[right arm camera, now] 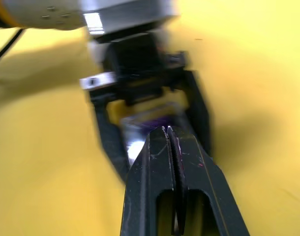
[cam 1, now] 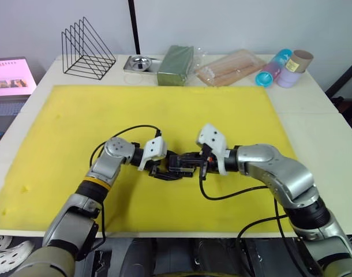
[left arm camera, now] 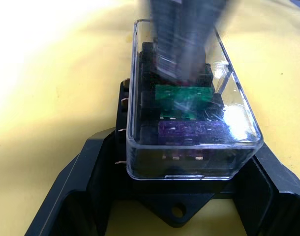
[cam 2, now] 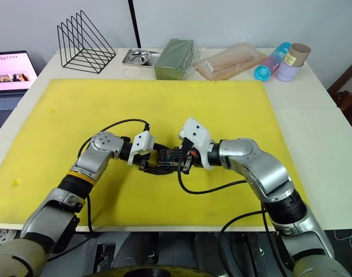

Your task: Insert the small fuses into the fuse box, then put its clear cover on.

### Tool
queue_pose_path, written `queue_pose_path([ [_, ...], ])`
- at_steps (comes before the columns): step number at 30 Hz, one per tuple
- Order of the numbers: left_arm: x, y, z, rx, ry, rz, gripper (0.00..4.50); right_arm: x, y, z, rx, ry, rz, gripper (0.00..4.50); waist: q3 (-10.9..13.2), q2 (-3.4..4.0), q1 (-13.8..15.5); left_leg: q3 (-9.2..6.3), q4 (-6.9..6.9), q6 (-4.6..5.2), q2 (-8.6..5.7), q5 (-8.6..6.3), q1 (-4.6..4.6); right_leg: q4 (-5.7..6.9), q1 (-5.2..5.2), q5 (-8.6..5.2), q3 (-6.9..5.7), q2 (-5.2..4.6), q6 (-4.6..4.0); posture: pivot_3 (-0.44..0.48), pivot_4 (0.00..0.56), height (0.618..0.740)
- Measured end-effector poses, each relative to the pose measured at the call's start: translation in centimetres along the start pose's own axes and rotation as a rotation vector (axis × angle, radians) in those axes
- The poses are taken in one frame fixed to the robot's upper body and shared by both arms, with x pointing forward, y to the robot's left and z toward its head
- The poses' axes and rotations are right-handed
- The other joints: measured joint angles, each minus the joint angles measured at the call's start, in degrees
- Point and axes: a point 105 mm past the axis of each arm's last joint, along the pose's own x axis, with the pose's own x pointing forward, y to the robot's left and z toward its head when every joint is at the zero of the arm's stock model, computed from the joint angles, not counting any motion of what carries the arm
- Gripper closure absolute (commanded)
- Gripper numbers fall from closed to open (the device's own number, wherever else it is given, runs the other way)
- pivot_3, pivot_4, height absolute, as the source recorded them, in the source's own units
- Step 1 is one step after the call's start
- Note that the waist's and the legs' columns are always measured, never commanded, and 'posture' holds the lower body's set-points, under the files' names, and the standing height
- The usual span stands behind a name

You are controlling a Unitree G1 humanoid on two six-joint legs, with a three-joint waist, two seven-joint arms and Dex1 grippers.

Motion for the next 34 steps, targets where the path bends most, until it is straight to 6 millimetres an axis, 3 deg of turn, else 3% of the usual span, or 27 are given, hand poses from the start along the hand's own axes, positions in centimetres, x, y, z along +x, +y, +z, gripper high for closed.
queue_pose_path([
  [4,-1.1,-0.5,0.2,0.007,0.005,0.014,0.02,-2.5,-0.7,0.9,-0.036,-0.004,-0.052,3.20,0.02,-0.01,-0.12,-0.01,-0.06,0.01,0.03,0.00,-0.04,0.00,-0.08,0.00,0.04,0.00,0.00,0.000,0.150,0.740],
  [7,-2.9,-1.0,0.6,0.006,0.022,0.031,0.00,-4.9,-1.0,0.2,-0.044,0.034,-0.083,2.17,0.05,-0.02,-0.06,0.00,-0.10,0.01,0.04,0.00,-0.05,0.00,-0.11,0.00,0.04,0.00,-0.01,0.000,0.150,0.740],
  [9,-5.7,-1.1,0.8,-0.019,0.055,0.090,0.00,-7.5,-1.2,-1.1,-0.036,0.102,-0.117,1.49,0.10,-0.04,0.03,-0.01,-0.14,0.01,0.07,-0.01,-0.07,-0.03,-0.14,-0.01,0.04,-0.04,-0.01,0.000,0.150,0.740],
  [11,-8.0,-1.1,1.8,-0.030,0.061,0.144,0.00,-9.5,-1.2,-2.0,-0.025,0.149,-0.141,0.78,0.10,-0.04,0.03,0.01,-0.13,0.01,0.08,-0.01,-0.03,-0.03,-0.10,-0.01,0.05,-0.10,0.00,0.000,0.150,0.740],
  [13,-8.7,-1.6,3.1,-0.027,0.047,0.153,0.00,-10.7,-0.7,-2.2,-0.039,0.164,-0.132,0.03,0.11,-0.04,0.06,0.06,-0.12,0.01,0.08,-0.01,-0.01,-0.03,-0.07,-0.02,0.10,-0.12,0.02,0.000,0.150,0.740],
  [16,-10.2,-2.5,3.6,-0.066,0.077,0.164,0.00,-12.3,-0.2,-2.6,-0.043,0.200,-0.125,0.01,0.12,-0.07,0.00,0.09,-0.12,0.01,0.07,-0.01,0.01,-0.04,-0.07,-0.03,0.11,-0.09,0.02,0.000,0.150,0.740],
  [20,-14.6,-2.6,4.7,-0.116,0.168,0.277,0.00,-15.5,-0.6,-2.7,-0.073,0.262,-0.177,0.01,0.34,-0.15,-0.12,0.11,-0.16,0.00,0.08,-0.01,0.01,-0.06,-0.13,-0.06,0.12,-0.03,-0.01,0.000,0.150,0.740],
  [22,-15.7,-2.9,5.4,-0.139,0.162,0.320,0.00,-16.4,-0.7,-2.5,-0.090,0.273,-0.198,0.01,0.34,-0.14,-0.06,0.13,-0.18,0.00,0.10,-0.01,0.03,-0.07,-0.11,-0.08,0.13,-0.08,-0.02,0.000,0.150,0.740],
  [27,-16.5,-4.5,4.5,-0.227,0.167,0.343,0.00,-17.6,-0.6,-3.0,-0.095,0.308,-0.206,0.01,0.44,-0.30,0.00,0.18,-0.20,0.00,0.12,-0.01,0.04,-0.08,-0.11,-0.16,0.15,-0.10,-0.14,0.000,0.150,0.740],
  [34,-16.8,-4.9,5.0,-0.234,0.163,0.371,0.00,-17.7,-0.9,-2.4,-0.124,0.304,-0.203,0.01,0.46,-0.30,0.07,0.22,-0.19,0.00,0.12,-0.01,0.04,-0.10,-0.13,-0.17,0.20,-0.16,-0.15,0.000,0.150,0.740],
])
